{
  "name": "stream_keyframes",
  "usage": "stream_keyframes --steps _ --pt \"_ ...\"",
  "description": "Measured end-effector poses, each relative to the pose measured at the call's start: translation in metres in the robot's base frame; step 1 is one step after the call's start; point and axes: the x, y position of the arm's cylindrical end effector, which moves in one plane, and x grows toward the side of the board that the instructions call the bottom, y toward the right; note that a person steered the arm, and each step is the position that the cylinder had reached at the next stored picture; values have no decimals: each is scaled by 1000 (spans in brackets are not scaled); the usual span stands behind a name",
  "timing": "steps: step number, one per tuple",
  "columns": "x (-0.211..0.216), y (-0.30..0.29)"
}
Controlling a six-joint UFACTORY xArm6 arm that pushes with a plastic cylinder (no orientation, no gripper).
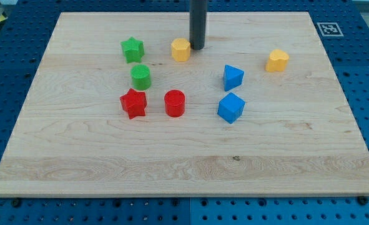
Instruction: Point your arm at the yellow heart
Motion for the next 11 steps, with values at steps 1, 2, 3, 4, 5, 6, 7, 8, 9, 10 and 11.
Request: stream_keyframes --steps 1,2,3,4,5,6,7,8,9,10,11 --pt "-12 62" --pt "-7 142" --pt "25 227" --pt "60 263" --pt "76 261" --pt "85 239" --pt "84 212" --pt "84 188" --pt "68 188" --pt "57 188" --pt "66 188"
